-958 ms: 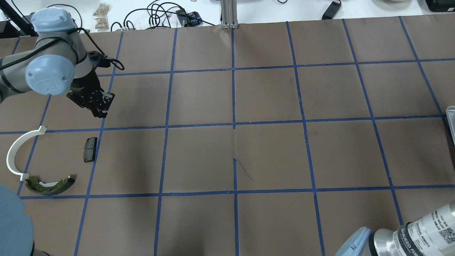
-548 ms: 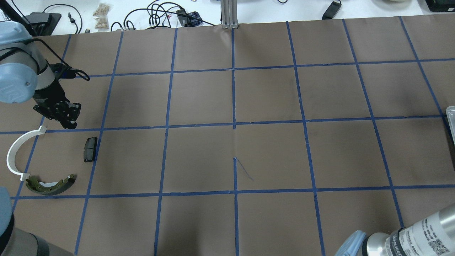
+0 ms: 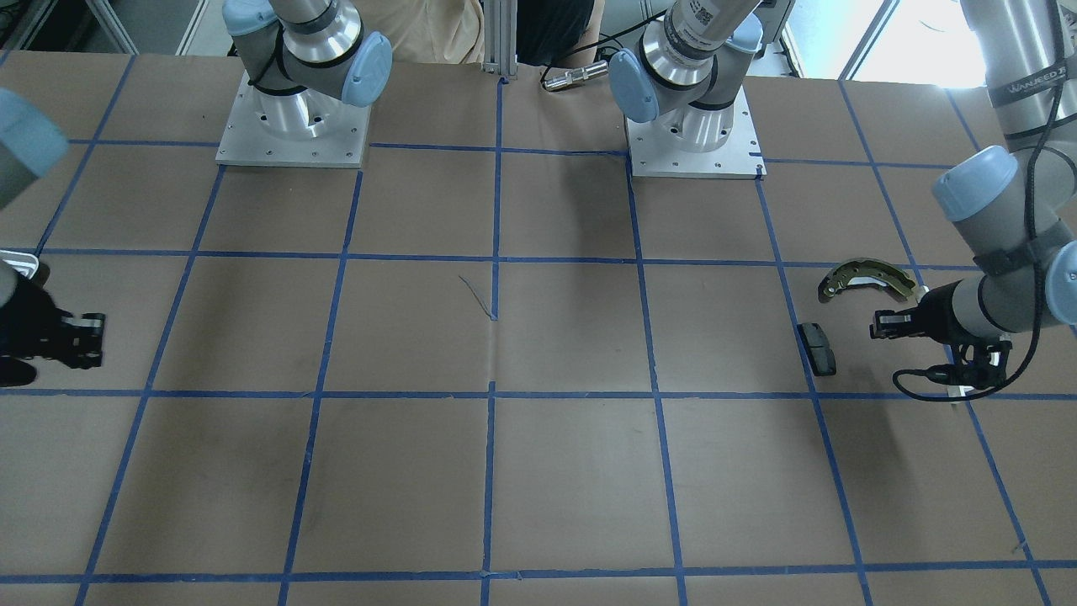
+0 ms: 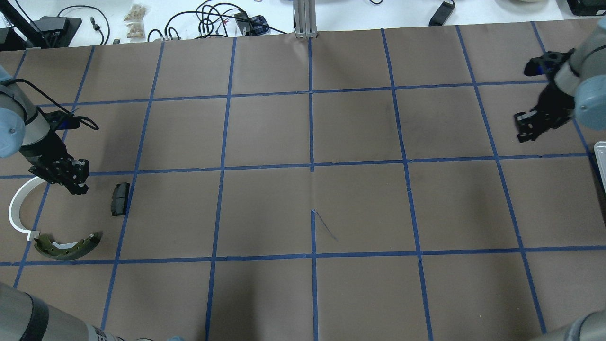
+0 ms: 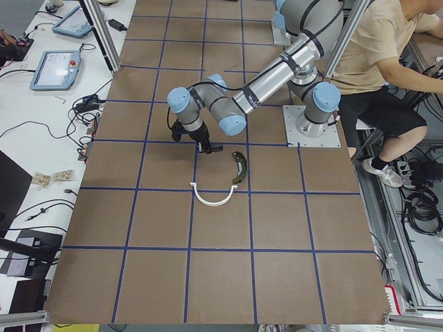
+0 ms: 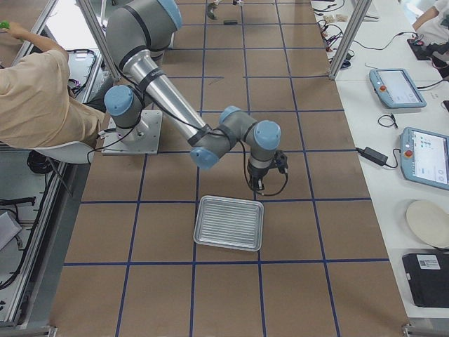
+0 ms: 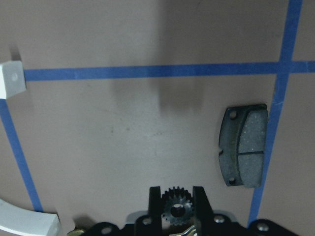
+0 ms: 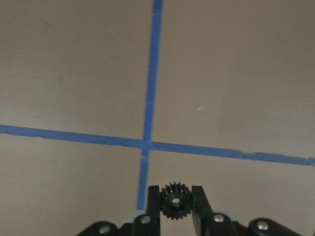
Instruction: Place bearing gear from tray to pile
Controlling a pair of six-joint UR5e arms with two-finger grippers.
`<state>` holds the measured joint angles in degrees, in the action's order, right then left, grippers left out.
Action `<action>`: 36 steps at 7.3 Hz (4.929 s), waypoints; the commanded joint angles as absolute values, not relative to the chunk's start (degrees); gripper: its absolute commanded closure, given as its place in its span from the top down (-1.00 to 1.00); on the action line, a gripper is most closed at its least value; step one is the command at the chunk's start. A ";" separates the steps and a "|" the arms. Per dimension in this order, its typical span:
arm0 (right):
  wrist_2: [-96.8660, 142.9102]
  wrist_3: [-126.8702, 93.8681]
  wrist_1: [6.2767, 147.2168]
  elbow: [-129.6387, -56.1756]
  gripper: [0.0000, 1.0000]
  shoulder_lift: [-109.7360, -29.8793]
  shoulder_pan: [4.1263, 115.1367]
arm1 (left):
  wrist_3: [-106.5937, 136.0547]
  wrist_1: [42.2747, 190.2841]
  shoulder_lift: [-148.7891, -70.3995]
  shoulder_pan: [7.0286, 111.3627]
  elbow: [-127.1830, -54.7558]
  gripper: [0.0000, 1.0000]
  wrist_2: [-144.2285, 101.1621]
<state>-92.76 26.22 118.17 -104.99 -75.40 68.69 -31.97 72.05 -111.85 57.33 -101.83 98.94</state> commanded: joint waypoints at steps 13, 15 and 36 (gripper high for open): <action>-84.17 -29.53 127.52 -103.65 1.00 -69.23 109.98 | -24.39 77.46 -110.14 66.75 -94.52 1.00 98.00; -84.03 -15.63 110.74 -93.83 1.00 -73.63 101.38 | -14.38 81.38 -107.16 75.89 -93.60 1.00 92.25; -89.03 7.38 90.97 -91.14 1.00 -91.14 91.23 | 14.76 54.31 -115.23 110.31 -106.26 -1.00 86.40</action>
